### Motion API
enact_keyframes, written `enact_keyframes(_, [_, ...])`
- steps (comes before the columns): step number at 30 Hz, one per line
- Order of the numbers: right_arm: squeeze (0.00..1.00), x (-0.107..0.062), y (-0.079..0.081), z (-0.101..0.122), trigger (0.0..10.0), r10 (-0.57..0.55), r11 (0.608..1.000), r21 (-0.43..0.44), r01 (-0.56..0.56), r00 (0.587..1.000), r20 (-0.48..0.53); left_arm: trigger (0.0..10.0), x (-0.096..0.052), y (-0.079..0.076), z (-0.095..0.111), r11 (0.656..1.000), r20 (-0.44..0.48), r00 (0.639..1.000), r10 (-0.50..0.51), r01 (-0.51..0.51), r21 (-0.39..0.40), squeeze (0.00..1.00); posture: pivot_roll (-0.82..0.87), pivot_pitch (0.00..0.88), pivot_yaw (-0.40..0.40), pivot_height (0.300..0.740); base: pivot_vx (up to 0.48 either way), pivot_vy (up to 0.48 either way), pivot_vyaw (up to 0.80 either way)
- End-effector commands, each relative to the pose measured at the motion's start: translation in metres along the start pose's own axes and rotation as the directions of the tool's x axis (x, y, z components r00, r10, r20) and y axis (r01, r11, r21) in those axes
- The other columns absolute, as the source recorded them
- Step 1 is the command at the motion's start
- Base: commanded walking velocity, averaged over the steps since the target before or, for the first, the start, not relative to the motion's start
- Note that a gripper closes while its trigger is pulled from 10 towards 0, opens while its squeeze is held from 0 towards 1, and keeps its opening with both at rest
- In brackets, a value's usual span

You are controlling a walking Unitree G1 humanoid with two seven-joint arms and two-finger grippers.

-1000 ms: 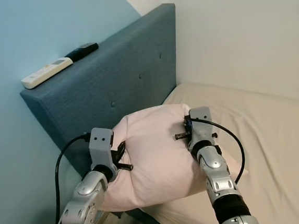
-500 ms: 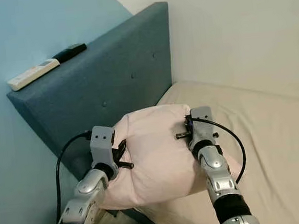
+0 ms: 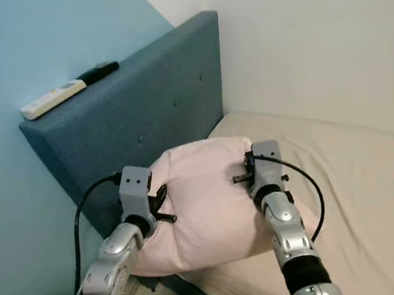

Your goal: Clean up the room

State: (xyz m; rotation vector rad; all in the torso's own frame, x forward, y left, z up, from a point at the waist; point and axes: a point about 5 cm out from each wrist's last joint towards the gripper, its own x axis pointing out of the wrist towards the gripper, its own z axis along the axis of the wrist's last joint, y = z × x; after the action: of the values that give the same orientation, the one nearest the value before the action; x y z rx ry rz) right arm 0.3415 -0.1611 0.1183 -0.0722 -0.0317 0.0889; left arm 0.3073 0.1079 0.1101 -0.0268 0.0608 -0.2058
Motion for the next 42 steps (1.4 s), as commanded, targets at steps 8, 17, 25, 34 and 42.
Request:
enact_keyframes(8, [0.0, 0.0009, -0.0028, 0.0071, 10.0, -0.016, 1.0, 0.004, 0.016, 0.999, 0.045, 10.0, 0.0004, 0.0019, 0.0078, 0.998, 0.018, 1.0, -0.008, 0.007, 0.07, 0.0, -0.01, 0.064, 0.031, 0.74, 0.0, -0.147, 0.0])
enact_keyframes(17, [0.0, 0.0003, -0.0056, 0.0067, 10.0, -0.026, 1.0, 0.004, 0.026, 0.999, 0.044, 10.0, 0.0031, -0.0003, 0.0077, 0.998, 0.018, 1.0, -0.001, 0.0, 0.068, 0.0, -0.01, 0.066, 0.032, 0.74, 0.0, -0.298, 0.0])
enact_keyframes(25, [0.0, 0.0002, -0.0066, 0.0067, 10.0, -0.029, 1.0, 0.001, 0.029, 0.999, 0.044, 10.0, 0.0039, 0.0009, 0.0029, 0.995, -0.004, 1.0, 0.022, -0.022, 0.097, 0.0, -0.01, 0.07, 0.032, 0.74, 0.0, 0.0, 0.0])
enact_keyframes(34, [0.0, 0.0009, -0.0082, 0.0056, 10.0, -0.035, 0.999, 0.017, 0.034, 0.999, 0.03, 10.0, 0.0048, 0.005, 0.0039, 0.993, 0.008, 0.999, 0.045, -0.046, 0.108, 0.0, -0.01, 0.072, 0.032, 0.74, 0.0, 0.0, -0.3])
enact_keyframes(42, [0.0, 0.0008, -0.009, 0.0057, 10.0, -0.035, 0.999, 0.018, 0.035, 0.999, 0.031, 10.0, 0.0051, 0.005, 0.0049, 0.993, 0.016, 0.998, 0.054, -0.055, 0.106, 0.0, -0.02, 0.074, 0.032, 0.74, 0.0, 0.0, -0.8])
